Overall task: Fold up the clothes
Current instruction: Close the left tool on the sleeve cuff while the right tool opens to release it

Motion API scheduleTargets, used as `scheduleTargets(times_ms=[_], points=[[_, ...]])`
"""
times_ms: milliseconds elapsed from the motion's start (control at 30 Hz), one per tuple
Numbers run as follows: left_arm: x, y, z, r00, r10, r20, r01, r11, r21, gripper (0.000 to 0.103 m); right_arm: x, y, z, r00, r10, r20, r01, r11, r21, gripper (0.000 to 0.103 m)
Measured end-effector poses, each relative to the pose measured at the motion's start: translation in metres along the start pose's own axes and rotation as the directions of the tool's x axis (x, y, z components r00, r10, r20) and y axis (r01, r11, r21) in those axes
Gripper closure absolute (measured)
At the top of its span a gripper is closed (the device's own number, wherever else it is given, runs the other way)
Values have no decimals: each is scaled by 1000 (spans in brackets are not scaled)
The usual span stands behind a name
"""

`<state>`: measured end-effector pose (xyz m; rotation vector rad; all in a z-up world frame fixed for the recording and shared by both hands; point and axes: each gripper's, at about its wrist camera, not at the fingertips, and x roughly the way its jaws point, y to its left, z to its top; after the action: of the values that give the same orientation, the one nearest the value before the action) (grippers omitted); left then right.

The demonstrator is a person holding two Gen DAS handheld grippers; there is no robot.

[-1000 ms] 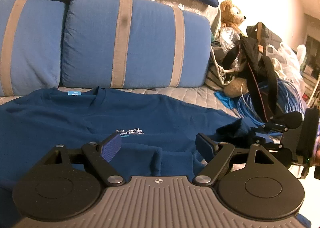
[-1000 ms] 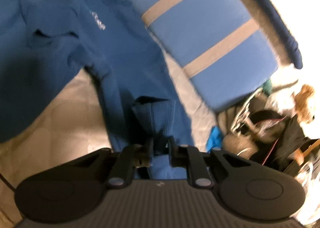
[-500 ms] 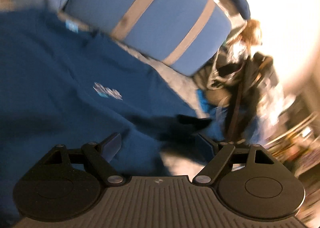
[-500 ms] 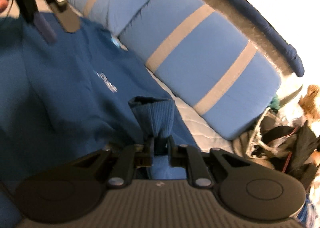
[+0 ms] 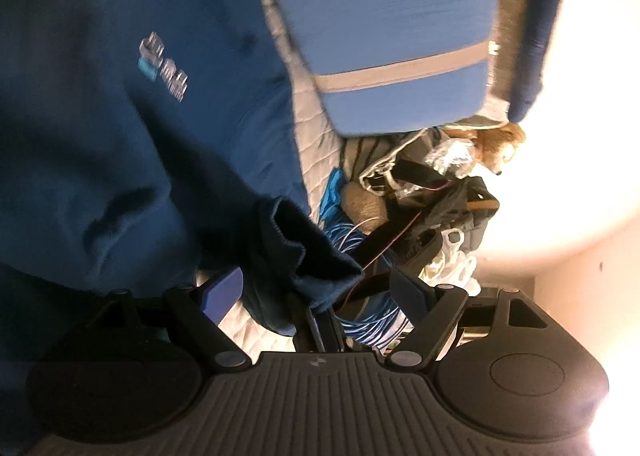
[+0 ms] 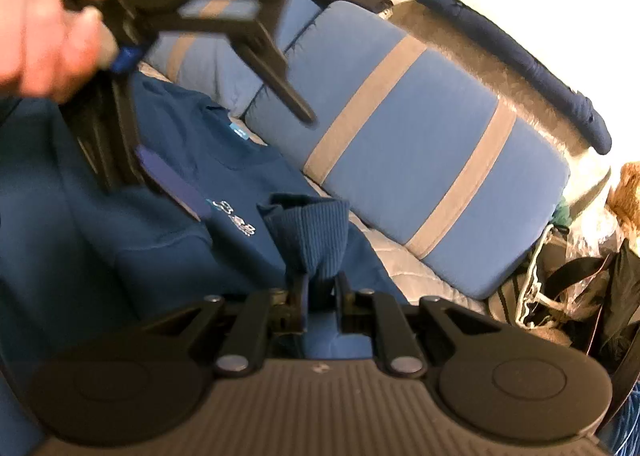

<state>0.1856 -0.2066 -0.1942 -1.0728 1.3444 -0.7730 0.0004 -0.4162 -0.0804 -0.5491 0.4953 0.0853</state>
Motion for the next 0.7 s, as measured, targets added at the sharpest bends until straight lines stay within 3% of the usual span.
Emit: scheduleTargets(times_ms=[100, 167, 267, 333, 367, 433, 567, 600, 700], points=[[12, 9, 2, 1000, -10, -18, 9, 998, -59, 23, -4, 9, -1, 999, -22, 24, 23, 999, -38, 91], [15, 12, 2, 999, -32, -19, 30, 996, -89, 31, -7, 16, -2, 998, -40, 42, 43, 997, -69, 91], [18, 16, 2, 999, -51, -12, 49, 991, -123, 46, -10, 29, -6, 995, -68, 76, 78, 988, -136, 90], [18, 17, 2, 999, -49, -5, 48, 990, -134, 64, -12, 37, -8, 992, -83, 100, 101, 976, -193, 90], [18, 17, 2, 999, -36, -6, 35, 991, -128, 69, -12, 41, -9, 991, -85, 107, 107, 970, -217, 90], [16, 14, 2, 1000, 0, -9, -1, 995, -104, 88, -12, 46, -10, 989, -88, 120, 116, 960, -256, 90], [9, 2, 2, 998, 64, 3, -64, 998, 7, 94, -15, 49, -13, 985, -81, 150, 121, 952, -281, 87], [7, -2, 3, 998, 63, 7, -64, 997, 37, 95, -15, 49, -14, 984, -83, 161, 126, 951, -282, 71], [-1, -17, 4, 999, 47, 27, -49, 993, 104, 95, -12, 47, -19, 978, -105, 178, 154, 944, -291, 52]])
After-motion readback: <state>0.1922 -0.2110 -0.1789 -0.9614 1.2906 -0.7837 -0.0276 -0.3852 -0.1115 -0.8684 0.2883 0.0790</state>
